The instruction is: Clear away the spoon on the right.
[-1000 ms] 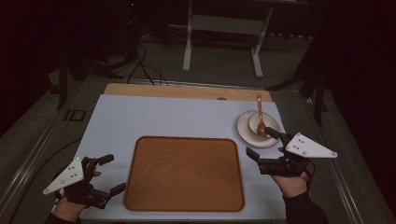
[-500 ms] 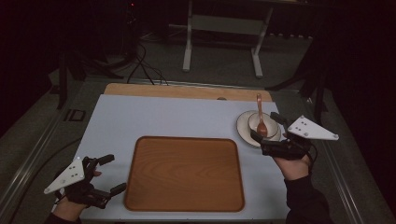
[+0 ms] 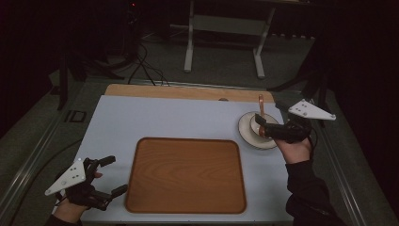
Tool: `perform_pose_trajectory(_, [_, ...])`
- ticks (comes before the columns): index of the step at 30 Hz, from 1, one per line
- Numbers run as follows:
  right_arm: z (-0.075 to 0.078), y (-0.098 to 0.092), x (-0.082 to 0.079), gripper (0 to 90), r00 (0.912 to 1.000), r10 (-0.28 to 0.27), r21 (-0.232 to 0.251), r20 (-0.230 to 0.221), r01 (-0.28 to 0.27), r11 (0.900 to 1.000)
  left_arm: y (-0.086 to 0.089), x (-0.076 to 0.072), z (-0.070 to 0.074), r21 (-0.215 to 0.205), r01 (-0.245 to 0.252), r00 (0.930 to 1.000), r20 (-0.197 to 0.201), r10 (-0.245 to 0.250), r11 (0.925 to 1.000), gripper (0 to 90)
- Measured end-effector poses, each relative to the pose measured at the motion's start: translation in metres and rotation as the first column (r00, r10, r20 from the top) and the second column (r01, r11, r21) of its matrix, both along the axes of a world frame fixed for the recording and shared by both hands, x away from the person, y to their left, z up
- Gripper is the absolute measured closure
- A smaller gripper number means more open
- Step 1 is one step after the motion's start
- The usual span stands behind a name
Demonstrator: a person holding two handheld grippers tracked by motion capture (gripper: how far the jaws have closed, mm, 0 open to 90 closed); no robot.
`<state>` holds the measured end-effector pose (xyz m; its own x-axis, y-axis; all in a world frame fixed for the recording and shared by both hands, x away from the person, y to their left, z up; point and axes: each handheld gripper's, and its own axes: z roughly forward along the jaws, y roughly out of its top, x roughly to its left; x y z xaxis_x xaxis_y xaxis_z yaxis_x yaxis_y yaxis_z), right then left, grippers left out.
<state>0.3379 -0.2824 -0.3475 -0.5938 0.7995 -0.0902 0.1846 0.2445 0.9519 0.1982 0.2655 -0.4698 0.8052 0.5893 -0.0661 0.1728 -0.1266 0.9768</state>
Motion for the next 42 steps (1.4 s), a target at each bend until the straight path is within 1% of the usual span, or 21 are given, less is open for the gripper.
perform_pose_trajectory(1, [0.000,0.000,0.003,13.0,1.0000,-0.008,-0.001,0.001,0.008,1.000,0.000,0.000,0.000,0.001,0.001,1.0000,0.000,-0.001,1.0000,0.0])
perform_pose_trajectory(3, [-0.003,-0.002,0.015,13.2,0.9992,-0.034,0.003,-0.020,0.034,0.999,0.000,0.000,0.000,0.002,0.001,1.0000,-0.001,-0.001,1.0000,0.0])
perform_pose_trajectory(4, [-0.003,-0.002,0.015,13.2,0.9992,-0.034,0.003,-0.020,0.034,0.999,0.000,0.000,0.000,0.002,0.001,1.0000,-0.001,-0.001,1.0000,0.0])
perform_pose_trajectory(5, [-0.005,-0.004,0.023,13.7,0.9979,-0.050,0.005,-0.040,0.051,0.999,0.000,0.000,0.000,0.002,0.001,1.0000,-0.001,-0.001,1.0000,0.0])
perform_pose_trajectory(6, [-0.005,-0.004,0.023,13.7,0.9979,-0.050,0.005,-0.040,0.051,0.999,0.000,0.000,0.000,0.002,0.001,1.0000,-0.002,-0.001,1.0000,0.0])
perform_pose_trajectory(8, [-0.007,-0.005,0.031,14.2,0.9957,-0.072,0.009,-0.059,0.072,0.997,0.000,0.000,0.000,0.003,0.003,1.0000,-0.002,-0.003,1.0000,0.0])
perform_pose_trajectory(9, [-0.009,-0.006,0.037,14.3,0.9938,-0.088,0.000,-0.067,0.089,0.996,0.000,0.000,0.000,0.004,0.003,1.0000,-0.002,-0.003,1.0000,0.0])
perform_pose_trajectory(19, [-0.017,-0.007,0.063,16.1,0.9830,-0.137,-0.005,-0.122,0.138,0.990,-0.001,0.000,-0.001,0.011,0.008,1.0000,-0.002,-0.008,0.9999,0.0])
perform_pose_trajectory(21, [-0.018,-0.007,0.065,16.1,0.9817,-0.144,-0.007,-0.125,0.144,0.990,-0.001,-0.001,-0.001,0.011,0.009,1.0000,-0.001,-0.009,0.9999,0.0])
perform_pose_trajectory(23, [-0.023,-0.008,0.075,16.2,0.9750,-0.167,-0.016,-0.146,0.167,0.986,-0.002,-0.001,-0.001,0.011,0.009,1.0000,-0.001,-0.009,0.9999,0.0])
perform_pose_trajectory(24, [-0.023,-0.008,0.075,16.2,0.9750,-0.167,-0.016,-0.146,0.167,0.986,-0.001,-0.001,-0.001,0.012,0.010,1.0000,-0.001,-0.010,0.9999,0.0])
perform_pose_trajectory(25, [-0.027,-0.008,0.081,17.3,0.9709,-0.180,-0.025,-0.158,0.178,0.984,-0.001,0.000,-0.001,0.014,0.010,0.9999,-0.001,-0.010,0.9998,0.0])
perform_pose_trajectory(30, [-0.032,-0.009,0.089,17.5,0.9644,-0.196,-0.038,-0.178,0.192,0.981,-0.002,0.000,-0.001,0.017,0.011,0.9999,-0.003,-0.011,0.9998,0.0])
perform_pose_trajectory(32, [-0.040,-0.008,0.101,17.6,0.9535,-0.222,-0.063,-0.203,0.214,0.975,-0.002,0.000,-0.001,0.019,0.012,0.9999,-0.006,-0.012,0.9997,0.0])
perform_pose_trajectory(34, [-0.041,-0.009,0.104,17.6,0.9510,-0.226,-0.062,-0.211,0.218,0.974,-0.003,0.000,-0.002,0.022,0.014,0.9999,-0.008,-0.014,0.9997,0.0])
perform_pose_trajectory(35, [-0.044,-0.009,0.109,17.9,0.9448,-0.244,-0.069,-0.218,0.235,0.970,-0.003,0.000,-0.002,0.023,0.015,0.9999,-0.008,-0.015,0.9996,0.0])
perform_pose_trajectory(36, [-0.046,-0.010,0.112,19.2,0.9420,-0.248,-0.068,-0.226,0.239,0.969,-0.002,0.000,-0.002,0.022,0.015,0.9999,-0.008,-0.015,0.9996,0.0])
perform_pose_trajectory(37, [-0.046,-0.010,0.112,19.2,0.9420,-0.248,-0.068,-0.226,0.239,0.969,-0.002,0.000,-0.002,0.022,0.015,0.9999,-0.008,-0.015,0.9996,0.0])
perform_pose_trajectory(40, [-0.052,-0.012,0.121,21.2,0.9330,-0.273,-0.080,-0.234,0.262,0.962,-0.002,0.000,-0.002,0.022,0.014,0.9999,-0.009,-0.014,0.9996,0.0])
perform_pose_trajectory(41, [-0.052,-0.012,0.121,21.2,0.9330,-0.273,-0.080,-0.234,0.262,0.962,-0.002,0.000,-0.002,0.022,0.014,0.9999,-0.009,-0.014,0.9996,0.0])
perform_pose_trajectory(42, [-0.055,-0.012,0.126,21.7,0.9274,-0.286,-0.089,-0.241,0.272,0.958,-0.002,0.000,-0.002,0.022,0.014,0.9998,-0.010,-0.014,0.9997,0.0])
